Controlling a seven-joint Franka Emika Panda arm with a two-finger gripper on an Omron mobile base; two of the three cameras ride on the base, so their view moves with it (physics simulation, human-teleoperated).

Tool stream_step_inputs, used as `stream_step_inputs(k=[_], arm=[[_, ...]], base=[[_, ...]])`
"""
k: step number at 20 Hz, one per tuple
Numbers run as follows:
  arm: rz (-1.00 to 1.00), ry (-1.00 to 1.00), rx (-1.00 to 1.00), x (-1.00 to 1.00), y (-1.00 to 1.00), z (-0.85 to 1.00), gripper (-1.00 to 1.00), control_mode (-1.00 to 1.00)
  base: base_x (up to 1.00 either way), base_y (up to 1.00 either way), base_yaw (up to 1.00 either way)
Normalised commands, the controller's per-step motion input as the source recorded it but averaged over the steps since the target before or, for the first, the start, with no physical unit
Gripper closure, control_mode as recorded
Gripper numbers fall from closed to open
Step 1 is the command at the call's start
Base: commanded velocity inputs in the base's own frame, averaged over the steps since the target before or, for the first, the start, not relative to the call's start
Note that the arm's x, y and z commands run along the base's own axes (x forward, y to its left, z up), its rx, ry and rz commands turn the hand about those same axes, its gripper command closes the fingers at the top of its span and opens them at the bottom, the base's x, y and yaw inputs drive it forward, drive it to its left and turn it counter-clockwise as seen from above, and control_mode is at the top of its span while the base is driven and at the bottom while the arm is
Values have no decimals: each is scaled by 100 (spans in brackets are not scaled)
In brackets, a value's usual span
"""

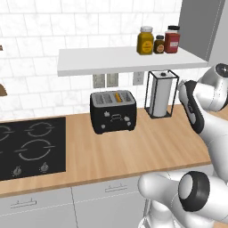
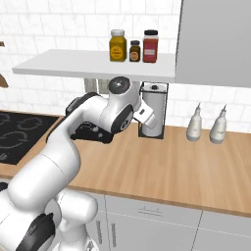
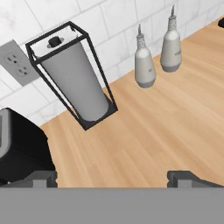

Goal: Start the toaster. Once the lever pops up, take the bread to the plate on the dining counter.

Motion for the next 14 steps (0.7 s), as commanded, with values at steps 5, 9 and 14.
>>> stream_step_inputs(k=[5, 9, 14], arm=[[0, 0, 0, 0, 0, 0, -100, -100], [0, 0, 0, 0, 0, 0, -100, -100], [0, 0, 0, 0, 0, 0, -100, -100]], base=[[0, 0, 0], [0, 0, 0], [0, 0, 0]])
